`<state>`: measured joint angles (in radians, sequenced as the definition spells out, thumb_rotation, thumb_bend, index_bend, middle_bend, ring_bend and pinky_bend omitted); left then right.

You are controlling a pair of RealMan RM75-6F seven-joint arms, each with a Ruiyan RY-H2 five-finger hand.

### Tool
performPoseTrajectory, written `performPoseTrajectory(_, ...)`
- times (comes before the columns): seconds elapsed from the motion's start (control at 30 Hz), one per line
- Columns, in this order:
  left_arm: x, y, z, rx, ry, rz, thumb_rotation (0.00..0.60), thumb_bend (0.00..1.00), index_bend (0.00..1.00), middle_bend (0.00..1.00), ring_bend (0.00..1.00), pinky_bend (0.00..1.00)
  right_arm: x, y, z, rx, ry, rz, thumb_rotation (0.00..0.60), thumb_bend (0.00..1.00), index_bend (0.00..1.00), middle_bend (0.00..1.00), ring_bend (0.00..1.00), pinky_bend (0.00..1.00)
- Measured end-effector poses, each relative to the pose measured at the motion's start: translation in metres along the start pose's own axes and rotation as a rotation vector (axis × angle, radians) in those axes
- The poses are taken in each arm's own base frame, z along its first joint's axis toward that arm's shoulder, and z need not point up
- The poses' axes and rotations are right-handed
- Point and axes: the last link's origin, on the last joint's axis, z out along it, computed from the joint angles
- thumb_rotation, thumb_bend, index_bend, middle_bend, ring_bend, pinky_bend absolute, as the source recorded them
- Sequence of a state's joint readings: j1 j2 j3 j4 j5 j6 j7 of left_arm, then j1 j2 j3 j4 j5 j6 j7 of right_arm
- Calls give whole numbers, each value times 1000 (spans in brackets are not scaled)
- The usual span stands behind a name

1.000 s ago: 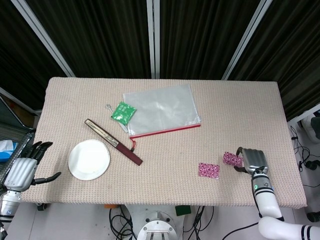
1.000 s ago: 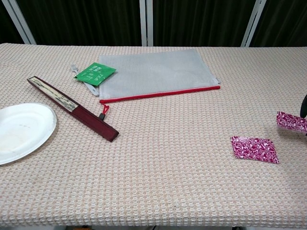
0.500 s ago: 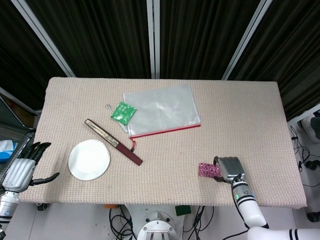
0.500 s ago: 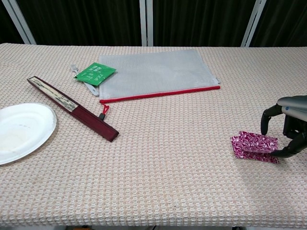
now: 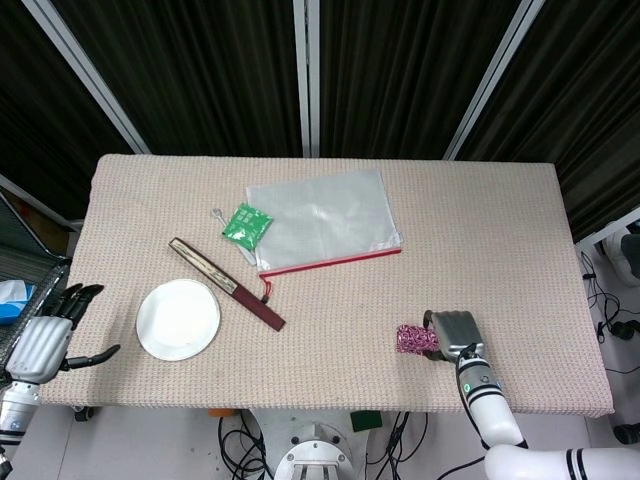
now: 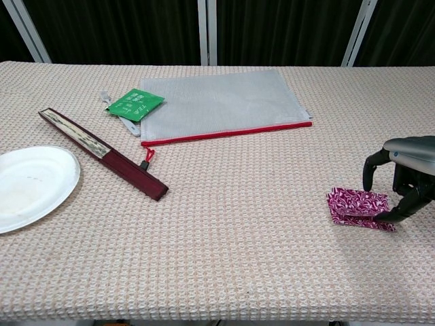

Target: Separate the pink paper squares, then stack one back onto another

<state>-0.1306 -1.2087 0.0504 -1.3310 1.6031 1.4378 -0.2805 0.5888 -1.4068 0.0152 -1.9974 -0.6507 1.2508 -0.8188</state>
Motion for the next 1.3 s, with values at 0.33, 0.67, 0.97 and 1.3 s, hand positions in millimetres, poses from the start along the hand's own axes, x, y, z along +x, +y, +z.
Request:
performPoseTrajectory(0.33, 0, -4, -3, 19, 3, -4, 164, 69, 98, 121, 59, 232, -2, -1, 1, 15, -17, 2, 592, 445, 377, 1000, 986, 900)
performPoseTrajectory(0.67, 3, -3, -5, 10, 9, 1, 164, 69, 98, 121, 59, 231, -3, 0, -1, 22, -26, 15, 593, 442, 361, 1000, 983, 900)
performPoseTrajectory(0.97, 4, -1, -4, 8, 8, 5, 163, 69, 98, 121, 59, 232, 0, 8, -4, 9, -25, 22, 593, 437, 336, 1000, 979, 899)
performPoseTrajectory(1.3, 5, -3, -5, 13, 8, 8, 163, 69, 98, 121, 59, 231, -6, 7, -1, -1, -52, 15, 590, 437, 330, 1000, 979, 899)
